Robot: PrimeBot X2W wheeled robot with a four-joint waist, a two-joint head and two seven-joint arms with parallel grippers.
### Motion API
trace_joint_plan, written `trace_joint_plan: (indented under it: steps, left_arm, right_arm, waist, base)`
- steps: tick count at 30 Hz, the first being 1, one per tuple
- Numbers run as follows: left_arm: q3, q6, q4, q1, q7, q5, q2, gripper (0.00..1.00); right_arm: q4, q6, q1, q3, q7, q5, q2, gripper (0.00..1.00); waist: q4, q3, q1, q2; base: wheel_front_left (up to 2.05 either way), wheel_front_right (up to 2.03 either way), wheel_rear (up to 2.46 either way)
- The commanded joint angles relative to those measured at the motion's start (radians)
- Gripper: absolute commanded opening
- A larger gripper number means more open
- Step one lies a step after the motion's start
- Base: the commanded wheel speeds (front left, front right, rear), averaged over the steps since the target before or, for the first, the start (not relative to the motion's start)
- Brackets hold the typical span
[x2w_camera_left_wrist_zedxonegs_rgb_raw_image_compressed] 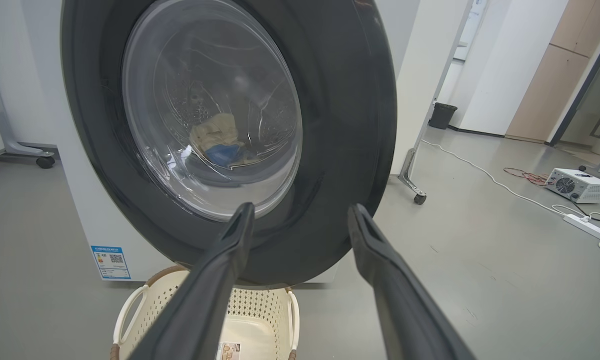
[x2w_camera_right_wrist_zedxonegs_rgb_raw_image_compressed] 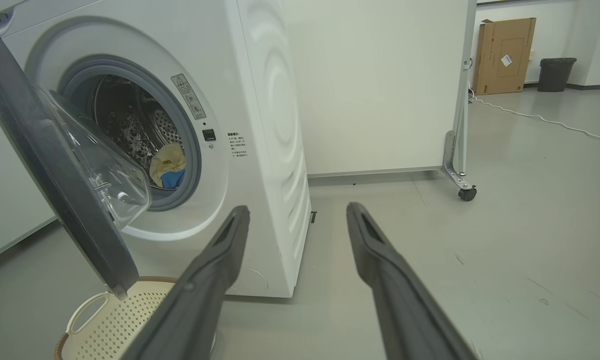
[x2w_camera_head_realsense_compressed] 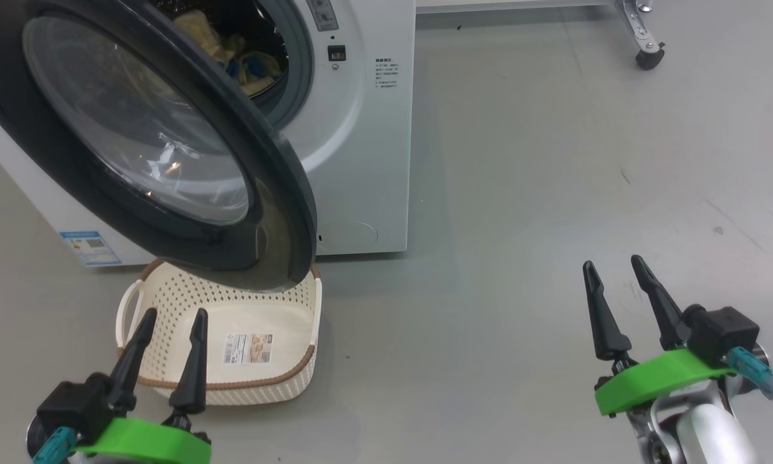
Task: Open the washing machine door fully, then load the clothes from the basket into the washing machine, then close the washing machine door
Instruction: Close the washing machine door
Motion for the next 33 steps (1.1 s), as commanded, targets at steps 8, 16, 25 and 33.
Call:
trace_joint_plan:
  steps: [8, 16, 25, 33]
  left_arm:
    - [0.042, 0.0, -0.027, -0.031, -0.011, 0.021, 0.005, 1.0]
    - [0.042, 0.0, -0.026, -0.036, -0.011, 0.022, 0.004, 1.0]
    - [0.037, 0.0, -0.023, -0.046, -0.011, 0.019, 0.001, 1.0]
    - [0.015, 0.0, -0.019, -0.064, -0.011, 0.015, -0.003, 1.0]
  right_arm:
    - [-0.026, 0.0, -0.032, 0.024, -0.007, -0.006, -0.001, 1.0]
    - [-0.028, 0.0, -0.035, 0.022, -0.007, 0.0, -0.001, 1.0]
    - [-0.03, 0.0, -0.046, 0.012, -0.007, 0.003, -0.001, 0.0]
    - [-0.049, 0.0, -0.094, -0.039, -0.007, -0.016, -0.001, 0.0]
  waist:
    - [0.002, 0.003, 0.0, 0.0]
    - [0.006, 0.013, 0.0, 0.0]
    - [0.018, 0.024, 0.0, 0.0]
    - [0.05, 0.041, 0.0, 0.0]
  base:
    - [0.0, 0.0, 0.0]
    - [0.0, 0.0, 0.0]
    - [0.0, 0.0, 0.0]
    - [0.0, 0.0, 0.0]
